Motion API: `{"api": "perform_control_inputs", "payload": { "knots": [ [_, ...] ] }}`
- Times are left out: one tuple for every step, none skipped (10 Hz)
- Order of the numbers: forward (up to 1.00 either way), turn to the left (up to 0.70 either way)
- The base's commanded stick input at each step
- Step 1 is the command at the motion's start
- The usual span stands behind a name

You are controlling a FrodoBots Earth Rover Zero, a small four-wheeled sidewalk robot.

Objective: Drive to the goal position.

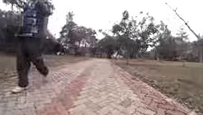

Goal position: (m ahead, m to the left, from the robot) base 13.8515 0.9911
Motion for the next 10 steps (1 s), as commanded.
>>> {"api": "perform_control_inputs", "payload": {
  "knots": [
    [0.7,0.0],
    [0.7,0.0],
    [0.7,0.0],
    [0.7,0.0],
    [0.7,0.0],
    [0.7,0.0],
    [0.7,0.0],
    [0.7,0.0],
    [0.7,0.0],
    [0.7,0.0]
  ]
}}
